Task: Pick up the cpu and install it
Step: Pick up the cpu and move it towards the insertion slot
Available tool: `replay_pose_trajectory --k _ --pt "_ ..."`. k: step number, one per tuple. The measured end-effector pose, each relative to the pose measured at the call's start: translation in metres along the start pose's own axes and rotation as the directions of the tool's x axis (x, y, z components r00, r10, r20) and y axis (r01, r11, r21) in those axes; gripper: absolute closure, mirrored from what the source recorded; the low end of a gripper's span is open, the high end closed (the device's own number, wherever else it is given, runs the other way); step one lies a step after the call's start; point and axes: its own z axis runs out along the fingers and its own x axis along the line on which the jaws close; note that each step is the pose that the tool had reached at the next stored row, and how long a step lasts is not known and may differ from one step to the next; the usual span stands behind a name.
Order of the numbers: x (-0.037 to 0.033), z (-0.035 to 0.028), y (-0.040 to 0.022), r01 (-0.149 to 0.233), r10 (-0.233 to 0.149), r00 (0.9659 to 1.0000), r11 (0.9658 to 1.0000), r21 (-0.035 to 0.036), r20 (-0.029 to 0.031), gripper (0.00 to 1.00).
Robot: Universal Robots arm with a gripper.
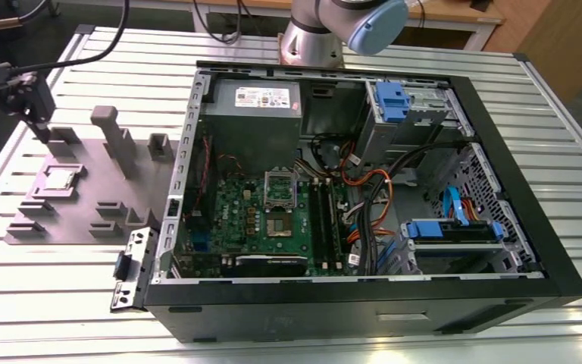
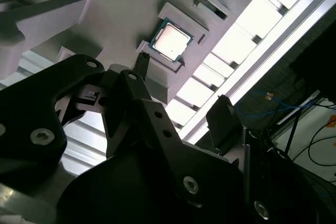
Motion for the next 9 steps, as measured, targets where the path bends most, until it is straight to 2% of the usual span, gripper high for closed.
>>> replay_pose_trajectory --k 9 --pt "-0.0013 0.0159 -0.0004 0.0 0.0 1.0 1.0 0.0003 -0.0007 0.29"
